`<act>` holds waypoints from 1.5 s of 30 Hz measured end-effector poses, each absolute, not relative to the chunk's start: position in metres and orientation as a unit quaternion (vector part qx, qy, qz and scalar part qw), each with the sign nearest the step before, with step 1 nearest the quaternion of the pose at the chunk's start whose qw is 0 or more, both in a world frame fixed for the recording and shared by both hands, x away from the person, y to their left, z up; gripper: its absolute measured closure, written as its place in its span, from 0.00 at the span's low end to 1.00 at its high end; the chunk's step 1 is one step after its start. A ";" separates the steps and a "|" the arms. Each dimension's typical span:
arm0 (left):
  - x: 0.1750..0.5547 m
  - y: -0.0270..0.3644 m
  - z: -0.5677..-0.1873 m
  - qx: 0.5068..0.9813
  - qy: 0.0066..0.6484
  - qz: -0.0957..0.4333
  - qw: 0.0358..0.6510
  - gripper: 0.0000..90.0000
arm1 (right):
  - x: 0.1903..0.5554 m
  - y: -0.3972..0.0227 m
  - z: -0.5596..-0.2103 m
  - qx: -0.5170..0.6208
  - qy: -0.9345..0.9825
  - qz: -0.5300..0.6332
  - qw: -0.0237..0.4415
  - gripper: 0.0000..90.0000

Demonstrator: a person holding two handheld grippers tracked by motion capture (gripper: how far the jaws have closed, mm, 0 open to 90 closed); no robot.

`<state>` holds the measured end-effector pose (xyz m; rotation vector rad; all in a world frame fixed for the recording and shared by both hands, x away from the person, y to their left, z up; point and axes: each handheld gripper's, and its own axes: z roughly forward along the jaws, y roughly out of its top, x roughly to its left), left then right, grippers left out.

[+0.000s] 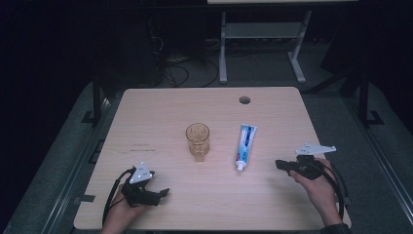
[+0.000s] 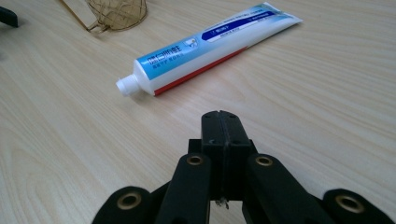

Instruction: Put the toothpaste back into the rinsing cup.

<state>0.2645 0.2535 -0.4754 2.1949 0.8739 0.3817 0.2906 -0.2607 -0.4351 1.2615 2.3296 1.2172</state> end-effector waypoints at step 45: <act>0.264 0.254 -0.475 0.854 0.340 0.148 0.365 0.15 | 0.330 -0.219 -0.433 0.407 0.802 0.426 0.095 1.00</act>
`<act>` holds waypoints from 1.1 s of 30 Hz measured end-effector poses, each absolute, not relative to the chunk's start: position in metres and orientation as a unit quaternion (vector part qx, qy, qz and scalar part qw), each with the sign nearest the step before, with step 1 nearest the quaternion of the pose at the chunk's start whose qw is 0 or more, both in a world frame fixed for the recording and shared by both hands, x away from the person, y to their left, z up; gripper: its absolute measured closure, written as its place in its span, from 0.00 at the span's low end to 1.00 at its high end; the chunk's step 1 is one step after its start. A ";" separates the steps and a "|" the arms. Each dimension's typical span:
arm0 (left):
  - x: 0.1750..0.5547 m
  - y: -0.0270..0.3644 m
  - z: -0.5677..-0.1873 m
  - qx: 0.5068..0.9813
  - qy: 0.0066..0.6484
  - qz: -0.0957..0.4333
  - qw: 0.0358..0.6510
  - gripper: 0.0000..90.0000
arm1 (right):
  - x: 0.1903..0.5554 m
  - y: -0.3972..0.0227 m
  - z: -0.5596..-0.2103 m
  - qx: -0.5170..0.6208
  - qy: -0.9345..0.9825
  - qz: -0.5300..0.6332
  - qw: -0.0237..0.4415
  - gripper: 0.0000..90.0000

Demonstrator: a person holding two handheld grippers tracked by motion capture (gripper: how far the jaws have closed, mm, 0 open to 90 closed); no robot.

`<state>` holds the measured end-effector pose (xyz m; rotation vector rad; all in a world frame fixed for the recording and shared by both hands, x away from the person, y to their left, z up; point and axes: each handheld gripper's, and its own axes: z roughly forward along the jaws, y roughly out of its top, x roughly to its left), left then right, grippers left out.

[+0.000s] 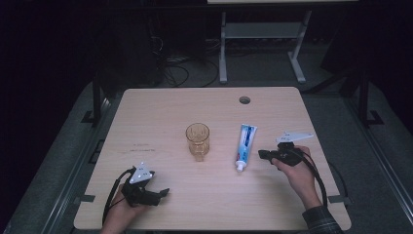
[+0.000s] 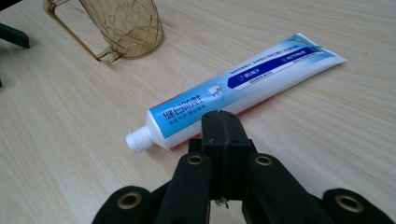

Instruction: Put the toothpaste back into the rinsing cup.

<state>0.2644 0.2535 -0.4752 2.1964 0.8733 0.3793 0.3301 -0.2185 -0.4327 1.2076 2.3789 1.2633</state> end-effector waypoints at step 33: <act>0.264 0.253 -0.475 0.856 0.336 0.146 0.365 0.15 | 0.358 -0.167 -0.444 0.380 0.818 0.427 0.070 1.00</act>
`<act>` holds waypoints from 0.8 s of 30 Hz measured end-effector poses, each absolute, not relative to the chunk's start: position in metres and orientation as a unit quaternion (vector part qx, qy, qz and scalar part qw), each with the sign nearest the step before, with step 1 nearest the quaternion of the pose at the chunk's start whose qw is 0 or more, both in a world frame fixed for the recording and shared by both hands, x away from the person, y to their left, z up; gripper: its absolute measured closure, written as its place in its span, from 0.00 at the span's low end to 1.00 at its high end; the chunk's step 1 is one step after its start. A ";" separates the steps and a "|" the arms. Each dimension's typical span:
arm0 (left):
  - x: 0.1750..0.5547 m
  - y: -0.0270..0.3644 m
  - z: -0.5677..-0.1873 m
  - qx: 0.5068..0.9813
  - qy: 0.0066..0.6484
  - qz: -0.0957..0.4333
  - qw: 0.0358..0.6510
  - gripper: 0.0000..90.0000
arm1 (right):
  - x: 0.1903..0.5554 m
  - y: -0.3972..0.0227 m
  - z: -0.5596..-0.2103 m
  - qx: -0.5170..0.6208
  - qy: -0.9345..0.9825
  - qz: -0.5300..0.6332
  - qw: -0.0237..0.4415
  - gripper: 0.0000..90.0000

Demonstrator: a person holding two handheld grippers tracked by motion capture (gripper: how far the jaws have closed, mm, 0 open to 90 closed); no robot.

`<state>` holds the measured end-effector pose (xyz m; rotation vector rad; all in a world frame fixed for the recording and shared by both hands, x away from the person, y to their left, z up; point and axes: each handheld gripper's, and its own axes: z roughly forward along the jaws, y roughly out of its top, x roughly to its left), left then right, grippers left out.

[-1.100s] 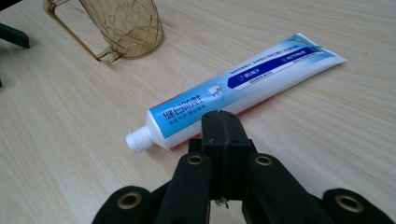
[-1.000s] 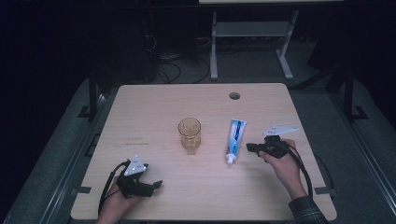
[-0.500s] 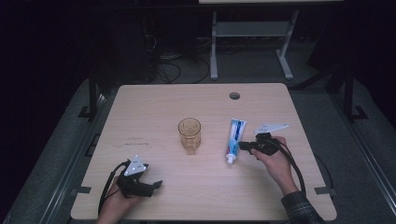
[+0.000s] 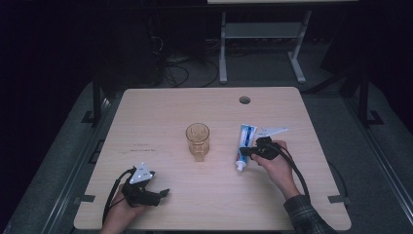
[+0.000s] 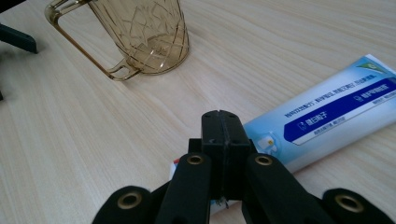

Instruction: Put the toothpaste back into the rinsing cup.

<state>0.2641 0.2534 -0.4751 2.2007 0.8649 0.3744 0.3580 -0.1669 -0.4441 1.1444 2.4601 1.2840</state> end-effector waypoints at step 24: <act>0.264 0.253 -0.475 0.857 0.334 0.145 0.365 0.15 | 0.361 -0.147 -0.457 0.369 0.837 0.398 0.069 1.00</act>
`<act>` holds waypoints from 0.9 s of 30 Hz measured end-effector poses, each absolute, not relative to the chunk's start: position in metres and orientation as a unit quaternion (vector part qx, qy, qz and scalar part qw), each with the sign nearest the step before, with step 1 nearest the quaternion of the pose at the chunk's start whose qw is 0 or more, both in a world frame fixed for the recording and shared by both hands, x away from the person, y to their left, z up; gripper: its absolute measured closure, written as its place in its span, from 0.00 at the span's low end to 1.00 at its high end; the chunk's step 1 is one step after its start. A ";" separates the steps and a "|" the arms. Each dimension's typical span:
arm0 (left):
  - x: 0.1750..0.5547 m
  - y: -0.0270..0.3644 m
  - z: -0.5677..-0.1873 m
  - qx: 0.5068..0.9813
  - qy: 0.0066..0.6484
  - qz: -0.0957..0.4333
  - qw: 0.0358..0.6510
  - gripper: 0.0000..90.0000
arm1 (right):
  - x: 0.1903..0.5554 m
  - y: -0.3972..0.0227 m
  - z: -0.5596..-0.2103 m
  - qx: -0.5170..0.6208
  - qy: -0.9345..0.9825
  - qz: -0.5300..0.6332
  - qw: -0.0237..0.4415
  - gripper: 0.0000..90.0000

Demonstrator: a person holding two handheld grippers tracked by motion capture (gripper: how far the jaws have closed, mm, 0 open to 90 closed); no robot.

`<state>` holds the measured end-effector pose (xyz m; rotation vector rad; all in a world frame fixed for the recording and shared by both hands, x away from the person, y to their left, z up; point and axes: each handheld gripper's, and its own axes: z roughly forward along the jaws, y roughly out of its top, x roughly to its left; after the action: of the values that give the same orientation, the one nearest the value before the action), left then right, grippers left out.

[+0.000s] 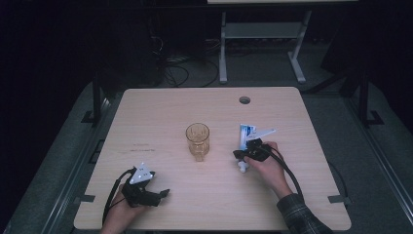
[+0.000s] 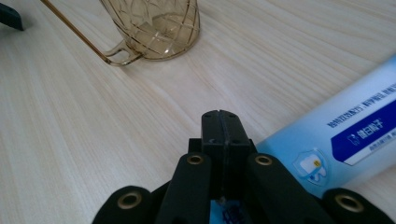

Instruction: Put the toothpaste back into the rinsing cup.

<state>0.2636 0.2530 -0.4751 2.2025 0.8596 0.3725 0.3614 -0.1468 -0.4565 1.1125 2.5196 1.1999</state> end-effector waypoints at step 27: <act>0.263 0.253 -0.475 0.857 0.333 0.145 0.365 0.15 | 0.353 -0.192 -0.458 0.406 0.831 0.366 0.102 1.00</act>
<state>0.2635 0.2529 -0.4751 2.2044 0.8576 0.3721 0.3532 -0.1916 -0.4582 1.2001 2.4544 1.0807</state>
